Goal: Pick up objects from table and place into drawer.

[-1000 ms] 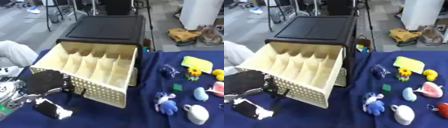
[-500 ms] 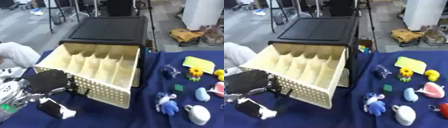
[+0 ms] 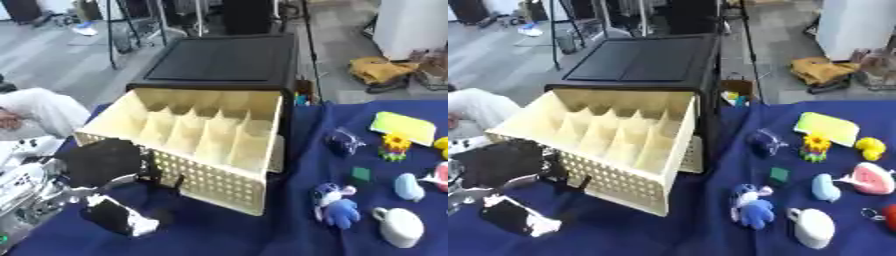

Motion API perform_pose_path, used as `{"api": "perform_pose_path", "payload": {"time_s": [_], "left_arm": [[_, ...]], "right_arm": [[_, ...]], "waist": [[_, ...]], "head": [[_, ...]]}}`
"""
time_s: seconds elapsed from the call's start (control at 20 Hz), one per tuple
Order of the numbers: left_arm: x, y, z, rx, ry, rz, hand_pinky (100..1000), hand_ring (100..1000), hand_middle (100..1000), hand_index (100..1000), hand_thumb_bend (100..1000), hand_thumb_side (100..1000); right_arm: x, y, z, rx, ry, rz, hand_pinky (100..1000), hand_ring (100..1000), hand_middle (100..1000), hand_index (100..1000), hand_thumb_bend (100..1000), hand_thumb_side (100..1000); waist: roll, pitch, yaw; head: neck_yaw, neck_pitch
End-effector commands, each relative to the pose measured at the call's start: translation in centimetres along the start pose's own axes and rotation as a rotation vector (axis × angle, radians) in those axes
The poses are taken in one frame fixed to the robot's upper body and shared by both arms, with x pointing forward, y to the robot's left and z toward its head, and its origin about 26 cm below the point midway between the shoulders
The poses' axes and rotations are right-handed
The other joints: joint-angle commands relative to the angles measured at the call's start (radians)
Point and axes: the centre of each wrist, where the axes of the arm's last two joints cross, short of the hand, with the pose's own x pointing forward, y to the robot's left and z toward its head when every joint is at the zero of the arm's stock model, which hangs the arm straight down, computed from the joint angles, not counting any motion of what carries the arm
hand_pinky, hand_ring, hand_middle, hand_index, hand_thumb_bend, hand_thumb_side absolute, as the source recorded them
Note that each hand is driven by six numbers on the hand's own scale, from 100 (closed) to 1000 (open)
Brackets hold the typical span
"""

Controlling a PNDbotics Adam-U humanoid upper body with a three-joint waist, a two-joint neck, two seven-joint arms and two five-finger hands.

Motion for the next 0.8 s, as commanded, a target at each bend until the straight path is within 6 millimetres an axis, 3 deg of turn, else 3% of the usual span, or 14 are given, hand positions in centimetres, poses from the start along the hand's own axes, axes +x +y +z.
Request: {"api": "perform_pose_path", "payload": {"time_s": [0.05,0.3,0.8], "left_arm": [[0.28,0.53,0.0,-0.012,-0.014,-0.012,100,128,163,471,461,713],[0.71,0.22,-0.35,-0.035,-0.03,0.049,100,126,160,473,493,698],[0.92,-0.1,-0.45,-0.048,-0.05,0.073,100,128,158,471,471,700]], "right_arm": [[0.51,-0.34,-0.54,0.005,-0.024,0.01,742,820,677,720,214,964],[0.49,-0.41,-0.52,-0.001,-0.023,0.014,742,820,676,720,213,965],[0.5,-0.45,-0.56,-0.007,-0.024,0.014,742,820,675,720,208,967]], "waist": [[0.0,-0.015,0.001],[0.004,-0.015,0.003],[0.001,-0.014,0.002]], "head": [[-0.005,0.011],[-0.01,0.011],[-0.013,0.015]]}}
